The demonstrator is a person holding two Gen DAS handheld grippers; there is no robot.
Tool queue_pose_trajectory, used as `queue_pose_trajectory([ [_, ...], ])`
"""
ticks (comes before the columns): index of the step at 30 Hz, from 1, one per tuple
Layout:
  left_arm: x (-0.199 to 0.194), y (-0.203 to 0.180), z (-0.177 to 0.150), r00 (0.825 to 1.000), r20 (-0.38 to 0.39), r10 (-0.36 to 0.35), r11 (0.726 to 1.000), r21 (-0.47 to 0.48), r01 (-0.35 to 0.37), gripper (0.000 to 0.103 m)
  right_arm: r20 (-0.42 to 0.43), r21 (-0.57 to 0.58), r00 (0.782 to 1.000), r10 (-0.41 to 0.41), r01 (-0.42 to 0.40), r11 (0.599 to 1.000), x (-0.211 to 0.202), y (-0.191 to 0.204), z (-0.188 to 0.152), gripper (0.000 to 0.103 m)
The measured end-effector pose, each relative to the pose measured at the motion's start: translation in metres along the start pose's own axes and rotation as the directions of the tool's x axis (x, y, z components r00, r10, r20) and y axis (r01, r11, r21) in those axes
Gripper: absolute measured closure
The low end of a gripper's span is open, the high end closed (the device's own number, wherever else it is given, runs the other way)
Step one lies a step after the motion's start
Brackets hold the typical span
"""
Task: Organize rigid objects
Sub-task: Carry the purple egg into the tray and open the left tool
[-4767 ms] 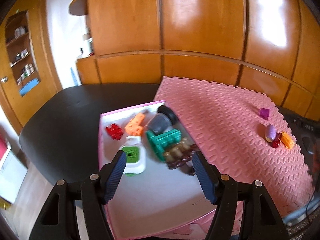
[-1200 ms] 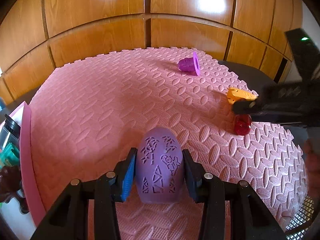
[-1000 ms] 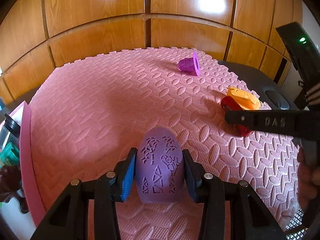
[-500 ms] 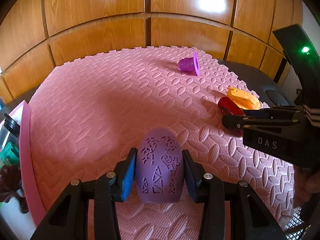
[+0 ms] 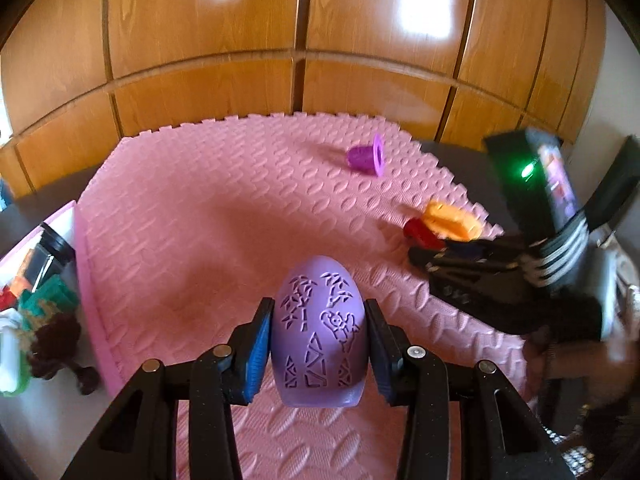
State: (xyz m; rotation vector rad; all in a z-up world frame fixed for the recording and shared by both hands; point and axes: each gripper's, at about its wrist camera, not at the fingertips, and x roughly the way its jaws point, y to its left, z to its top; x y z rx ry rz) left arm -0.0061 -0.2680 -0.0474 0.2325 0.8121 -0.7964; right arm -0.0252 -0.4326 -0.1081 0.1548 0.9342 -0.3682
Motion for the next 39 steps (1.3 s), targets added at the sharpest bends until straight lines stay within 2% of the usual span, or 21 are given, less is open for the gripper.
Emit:
queue_pose_trajectory([
  [8, -0.039, 0.016, 0.006, 0.998, 0.053, 0.015, 0.999, -0.046, -0.012, 0.059, 0.013, -0.009, 1.0, -0.011, 0.011, 1.0, -0.001, 0.002, -0.001, 0.077],
  [18, -0.063, 0.048, 0.002, 0.998, 0.058, 0.035, 0.991, -0.129, -0.028, 0.059, 0.019, -0.03, 1.0, -0.023, 0.024, 0.999, -0.001, 0.003, -0.002, 0.077],
  [21, -0.075, 0.061, 0.002, 0.997, 0.071, 0.028, 0.987, -0.158, -0.016, 0.059, 0.019, -0.036, 1.0, -0.024, 0.024, 0.999, -0.001, 0.003, -0.001, 0.077],
  [25, -0.101, 0.093, -0.003, 0.993, 0.102, 0.051, 0.978, -0.208, -0.029, 0.059, 0.025, -0.054, 0.999, -0.04, 0.041, 0.998, -0.001, 0.006, -0.002, 0.077],
  [29, -0.117, 0.141, -0.022, 0.995, 0.068, 0.077, 0.944, -0.326, -0.051, 0.059, 0.028, -0.059, 0.998, -0.049, 0.051, 0.997, -0.002, 0.008, -0.002, 0.077],
  [32, -0.118, 0.174, -0.046, 0.995, 0.005, 0.104, 0.907, -0.41, -0.093, 0.059, 0.025, -0.048, 0.999, -0.044, 0.045, 0.998, -0.002, 0.006, -0.002, 0.077],
  [35, -0.111, 0.192, -0.068, 0.995, -0.052, 0.083, 0.869, -0.486, -0.098, 0.059, 0.027, -0.048, 0.998, -0.048, 0.049, 0.998, -0.002, 0.007, -0.002, 0.077],
  [39, -0.096, 0.2, -0.081, 0.993, -0.091, 0.081, 0.834, -0.54, -0.117, 0.059, 0.029, -0.044, 0.998, -0.05, 0.051, 0.998, -0.002, 0.008, -0.003, 0.077],
])
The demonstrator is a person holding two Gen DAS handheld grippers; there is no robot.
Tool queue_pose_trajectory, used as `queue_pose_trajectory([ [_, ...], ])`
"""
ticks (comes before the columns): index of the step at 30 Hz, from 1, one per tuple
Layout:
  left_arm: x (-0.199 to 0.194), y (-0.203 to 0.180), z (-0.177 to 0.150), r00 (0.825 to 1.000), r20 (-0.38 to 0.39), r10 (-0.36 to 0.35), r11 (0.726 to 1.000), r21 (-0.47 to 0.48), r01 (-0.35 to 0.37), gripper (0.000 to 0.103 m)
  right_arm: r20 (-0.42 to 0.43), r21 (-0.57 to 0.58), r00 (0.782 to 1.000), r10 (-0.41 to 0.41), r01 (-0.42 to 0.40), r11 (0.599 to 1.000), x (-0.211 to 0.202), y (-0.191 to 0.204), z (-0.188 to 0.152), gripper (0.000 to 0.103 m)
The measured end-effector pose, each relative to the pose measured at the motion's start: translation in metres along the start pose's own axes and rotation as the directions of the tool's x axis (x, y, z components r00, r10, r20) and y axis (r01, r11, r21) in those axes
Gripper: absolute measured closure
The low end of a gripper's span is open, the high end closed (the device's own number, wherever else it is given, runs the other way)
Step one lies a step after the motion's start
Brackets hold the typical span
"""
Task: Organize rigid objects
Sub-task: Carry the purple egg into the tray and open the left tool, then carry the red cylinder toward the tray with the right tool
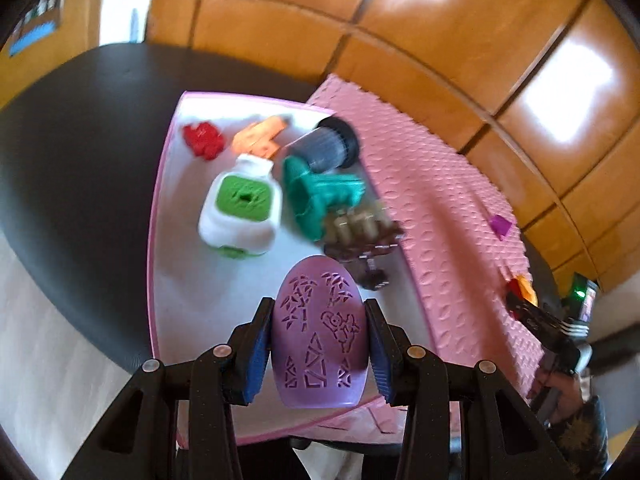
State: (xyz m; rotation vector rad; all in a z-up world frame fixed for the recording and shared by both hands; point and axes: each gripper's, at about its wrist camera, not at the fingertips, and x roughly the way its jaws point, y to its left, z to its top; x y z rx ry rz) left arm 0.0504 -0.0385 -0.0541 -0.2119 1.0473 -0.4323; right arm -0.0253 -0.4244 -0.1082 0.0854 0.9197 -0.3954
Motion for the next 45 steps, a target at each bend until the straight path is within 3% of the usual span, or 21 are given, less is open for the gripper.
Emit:
queue_pose_trajectory([
  [20, 0.055, 0.009, 0.042, 0.992, 0.004, 0.125, 0.992, -0.024, -0.125, 0.059, 0.0, 0.007, 1.0, -0.002, 0.002, 1.0, 0.0, 0.0, 0.0, 0.077],
  [25, 0.046, 0.01, 0.038, 0.992, 0.015, 0.123, 0.992, -0.024, -0.123, 0.051, 0.0, 0.007, 1.0, -0.009, 0.009, 1.0, -0.001, 0.001, 0.0, 0.077],
  [34, 0.023, 0.001, 0.02, 0.989, 0.055, 0.138, 0.99, 0.024, -0.139, 0.049, 0.004, 0.002, 1.0, -0.02, 0.02, 1.0, -0.001, 0.002, 0.0, 0.077],
  [45, -0.008, -0.016, 0.005, 0.964, 0.165, 0.207, 0.967, 0.117, -0.227, 0.048, 0.004, -0.007, 1.0, -0.027, 0.027, 1.0, -0.001, 0.003, 0.0, 0.077],
])
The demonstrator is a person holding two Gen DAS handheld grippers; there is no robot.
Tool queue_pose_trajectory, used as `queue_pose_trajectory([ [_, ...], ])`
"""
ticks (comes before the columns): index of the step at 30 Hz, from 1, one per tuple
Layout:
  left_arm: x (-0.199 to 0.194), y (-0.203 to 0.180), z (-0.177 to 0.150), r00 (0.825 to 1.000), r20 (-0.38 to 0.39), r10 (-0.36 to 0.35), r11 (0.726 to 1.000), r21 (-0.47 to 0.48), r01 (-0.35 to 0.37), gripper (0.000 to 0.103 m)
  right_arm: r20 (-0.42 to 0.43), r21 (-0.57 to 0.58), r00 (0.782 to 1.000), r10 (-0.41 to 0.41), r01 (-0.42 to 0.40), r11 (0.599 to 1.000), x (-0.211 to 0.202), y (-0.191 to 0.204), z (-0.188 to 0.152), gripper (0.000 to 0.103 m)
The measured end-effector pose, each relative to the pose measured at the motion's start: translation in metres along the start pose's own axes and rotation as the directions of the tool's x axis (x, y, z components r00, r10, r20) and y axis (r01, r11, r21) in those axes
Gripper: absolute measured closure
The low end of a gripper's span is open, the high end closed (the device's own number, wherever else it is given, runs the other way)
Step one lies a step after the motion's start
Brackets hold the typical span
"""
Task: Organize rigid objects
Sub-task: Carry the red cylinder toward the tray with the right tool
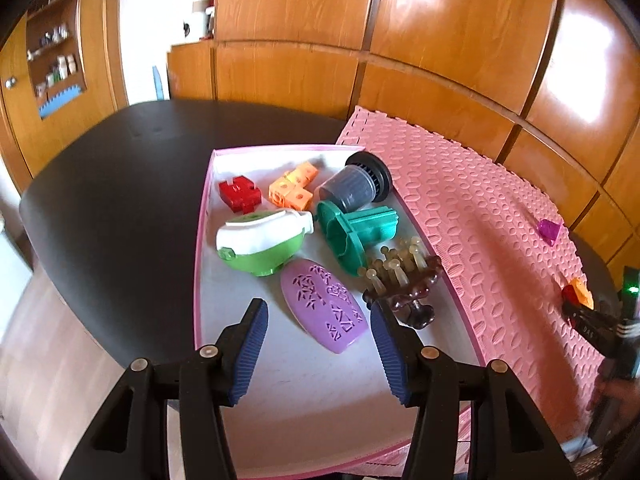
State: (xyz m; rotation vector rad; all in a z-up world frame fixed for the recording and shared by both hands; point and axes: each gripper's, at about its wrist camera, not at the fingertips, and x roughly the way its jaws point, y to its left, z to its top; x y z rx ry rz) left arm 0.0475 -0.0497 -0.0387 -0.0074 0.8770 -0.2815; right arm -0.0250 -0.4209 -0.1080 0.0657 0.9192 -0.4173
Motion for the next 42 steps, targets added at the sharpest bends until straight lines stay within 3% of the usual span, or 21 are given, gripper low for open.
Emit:
queue_pose_trajectory([
  [31, -0.013, 0.001, -0.004, 0.999, 0.039, 0.02, 0.999, 0.026, -0.021, 0.048, -0.015, 0.036, 1.0, 0.023, -0.022, 0.999, -0.002, -0.003, -0.002, 0.077],
  [42, -0.013, 0.007, -0.003, 0.999, 0.043, 0.022, 1.0, 0.015, -0.022, 0.048, -0.047, 0.061, 0.988, 0.145, -0.142, 0.988, -0.006, 0.008, -0.004, 0.077],
])
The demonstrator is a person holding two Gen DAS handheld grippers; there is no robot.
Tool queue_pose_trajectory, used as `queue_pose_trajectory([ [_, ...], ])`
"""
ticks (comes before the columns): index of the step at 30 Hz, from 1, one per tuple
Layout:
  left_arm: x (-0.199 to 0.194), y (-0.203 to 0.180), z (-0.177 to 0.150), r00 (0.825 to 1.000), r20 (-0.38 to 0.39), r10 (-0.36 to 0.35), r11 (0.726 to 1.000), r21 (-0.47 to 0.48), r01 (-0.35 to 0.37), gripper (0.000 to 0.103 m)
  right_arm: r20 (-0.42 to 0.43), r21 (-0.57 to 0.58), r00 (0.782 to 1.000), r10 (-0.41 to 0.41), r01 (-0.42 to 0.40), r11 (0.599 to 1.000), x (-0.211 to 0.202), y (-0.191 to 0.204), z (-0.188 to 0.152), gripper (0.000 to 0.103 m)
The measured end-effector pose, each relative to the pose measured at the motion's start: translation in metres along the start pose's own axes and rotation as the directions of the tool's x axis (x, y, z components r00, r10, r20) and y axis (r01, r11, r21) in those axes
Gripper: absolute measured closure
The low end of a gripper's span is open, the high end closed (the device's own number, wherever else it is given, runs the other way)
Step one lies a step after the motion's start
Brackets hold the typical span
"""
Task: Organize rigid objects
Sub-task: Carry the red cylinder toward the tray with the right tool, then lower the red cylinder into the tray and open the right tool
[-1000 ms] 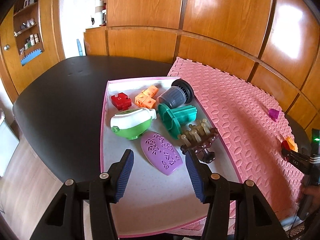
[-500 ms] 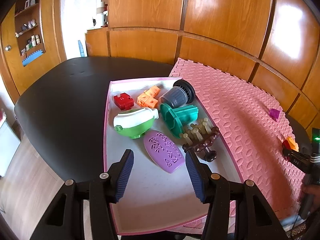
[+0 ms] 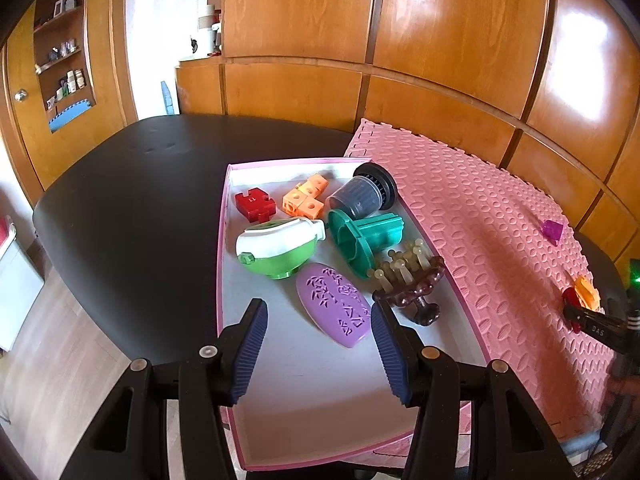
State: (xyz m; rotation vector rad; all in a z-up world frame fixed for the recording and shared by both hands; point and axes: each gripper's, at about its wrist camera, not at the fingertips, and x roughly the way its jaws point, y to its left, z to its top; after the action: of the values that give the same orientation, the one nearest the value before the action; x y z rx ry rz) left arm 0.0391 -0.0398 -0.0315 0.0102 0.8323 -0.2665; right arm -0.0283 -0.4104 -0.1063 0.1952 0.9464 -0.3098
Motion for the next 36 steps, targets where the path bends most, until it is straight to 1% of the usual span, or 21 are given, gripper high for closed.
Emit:
queue_pose_trajectory([
  [3, -0.001, 0.003, 0.001, 1.0, 0.004, 0.001, 1.0, -0.009, -0.001, 0.048, -0.011, 0.027, 0.999, 0.047, -0.046, 0.999, -0.002, 0.001, 0.0, 0.077],
  [5, -0.002, 0.007, 0.003, 1.0, 0.011, 0.004, 1.0, -0.018, -0.004, 0.048, -0.023, 0.056, 0.995, 0.095, -0.094, 0.994, -0.002, 0.003, 0.0, 0.077],
  [7, -0.003, 0.01, 0.004, 1.0, 0.016, 0.009, 1.0, -0.026, -0.009, 0.048, -0.014, 0.07, 0.989, 0.15, -0.148, 0.986, -0.007, 0.009, 0.001, 0.077],
  [9, -0.002, 0.014, 0.006, 1.0, 0.017, 0.016, 0.999, -0.036, -0.016, 0.048, 0.006, 0.057, 0.978, 0.21, -0.21, 0.976, -0.016, 0.022, 0.003, 0.077],
  [12, -0.003, 0.019, 0.008, 0.999, 0.021, 0.025, 0.998, -0.05, -0.024, 0.048, 0.033, -0.006, 0.955, 0.294, -0.294, 0.956, -0.033, 0.053, 0.007, 0.077],
  [16, -0.002, 0.026, 0.009, 0.999, 0.023, 0.031, 0.997, -0.067, -0.029, 0.048, 0.043, -0.134, 0.912, 0.409, -0.4, 0.907, -0.057, 0.108, 0.012, 0.077],
  [18, -0.002, 0.028, 0.009, 0.999, 0.022, 0.031, 0.997, -0.075, -0.029, 0.048, 0.024, -0.203, 0.888, 0.46, -0.446, 0.872, -0.065, 0.139, 0.011, 0.077],
  [20, -0.001, 0.031, 0.008, 0.999, 0.019, 0.031, 0.996, -0.081, -0.029, 0.048, -0.013, -0.251, 0.868, 0.497, -0.484, 0.838, -0.066, 0.167, 0.005, 0.077],
  [22, -0.001, 0.033, 0.007, 0.999, 0.016, 0.029, 0.996, -0.087, -0.028, 0.048, -0.049, -0.274, 0.854, 0.517, -0.509, 0.816, -0.063, 0.189, 0.0, 0.077],
  [23, 0.0, 0.034, 0.007, 1.0, 0.015, 0.028, 0.996, -0.09, -0.027, 0.048, -0.063, -0.286, 0.851, 0.521, -0.515, 0.808, -0.06, 0.198, -0.002, 0.077],
  [26, 0.001, 0.037, 0.006, 1.0, 0.012, 0.028, 0.995, -0.098, -0.026, 0.048, -0.101, -0.32, 0.845, 0.524, -0.527, 0.787, -0.053, 0.225, -0.01, 0.077],
  [27, 0.001, 0.038, 0.005, 1.0, 0.011, 0.027, 0.995, -0.1, -0.026, 0.048, -0.111, -0.328, 0.845, 0.523, -0.528, 0.784, -0.049, 0.231, -0.011, 0.077],
  [28, 0.002, 0.039, 0.005, 1.0, 0.011, 0.027, 0.994, -0.103, -0.026, 0.048, -0.124, -0.344, 0.85, 0.512, -0.521, 0.781, -0.045, 0.239, -0.014, 0.077],
  [32, 0.004, 0.043, 0.003, 1.0, 0.003, 0.026, 0.994, -0.11, -0.026, 0.048, -0.153, -0.389, 0.881, 0.448, -0.471, 0.792, -0.028, 0.25, -0.021, 0.077],
  [34, 0.006, 0.042, 0.001, 1.0, -0.004, 0.025, 0.994, -0.109, -0.025, 0.048, -0.149, -0.407, 0.899, 0.411, -0.435, 0.803, -0.024, 0.252, -0.023, 0.077],
  [35, 0.007, 0.042, 0.001, 1.0, -0.007, 0.024, 0.994, -0.108, -0.024, 0.048, -0.145, -0.421, 0.913, 0.38, -0.405, 0.812, -0.021, 0.254, -0.025, 0.077],
  [36, 0.007, 0.042, 0.001, 1.0, -0.009, 0.023, 0.994, -0.107, -0.024, 0.048, -0.144, -0.43, 0.921, 0.363, -0.388, 0.815, -0.018, 0.254, -0.026, 0.077],
])
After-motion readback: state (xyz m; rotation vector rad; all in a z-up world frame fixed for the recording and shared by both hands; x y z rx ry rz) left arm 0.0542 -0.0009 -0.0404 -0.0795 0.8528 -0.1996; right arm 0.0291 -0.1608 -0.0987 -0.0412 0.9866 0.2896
